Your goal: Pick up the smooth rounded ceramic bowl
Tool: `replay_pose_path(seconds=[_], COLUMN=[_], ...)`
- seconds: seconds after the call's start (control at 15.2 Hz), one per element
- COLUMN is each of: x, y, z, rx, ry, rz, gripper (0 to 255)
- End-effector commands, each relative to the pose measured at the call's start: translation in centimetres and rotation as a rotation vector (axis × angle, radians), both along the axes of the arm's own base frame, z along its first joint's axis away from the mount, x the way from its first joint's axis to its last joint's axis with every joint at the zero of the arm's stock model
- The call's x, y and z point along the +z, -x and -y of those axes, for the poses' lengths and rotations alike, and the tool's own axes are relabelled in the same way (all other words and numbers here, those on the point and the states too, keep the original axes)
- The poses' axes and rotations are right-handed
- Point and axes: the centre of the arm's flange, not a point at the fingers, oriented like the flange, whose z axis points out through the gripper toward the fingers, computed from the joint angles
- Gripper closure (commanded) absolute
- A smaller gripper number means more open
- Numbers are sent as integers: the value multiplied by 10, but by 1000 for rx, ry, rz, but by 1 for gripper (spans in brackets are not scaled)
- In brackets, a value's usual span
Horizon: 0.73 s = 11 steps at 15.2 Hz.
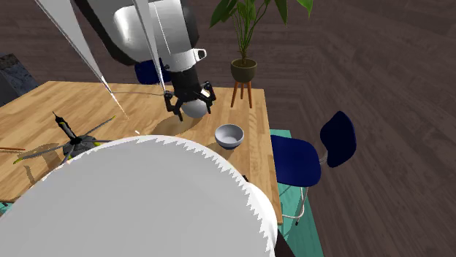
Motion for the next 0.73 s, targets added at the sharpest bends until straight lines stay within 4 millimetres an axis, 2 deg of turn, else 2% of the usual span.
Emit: replay_pose_path(seconds=[0.0, 0.66], x=[-23, -128], y=[-11, -68], z=[11, 63], rx=[-3, -21], ry=[2, 10], rz=[4, 14], gripper=[0, 0])
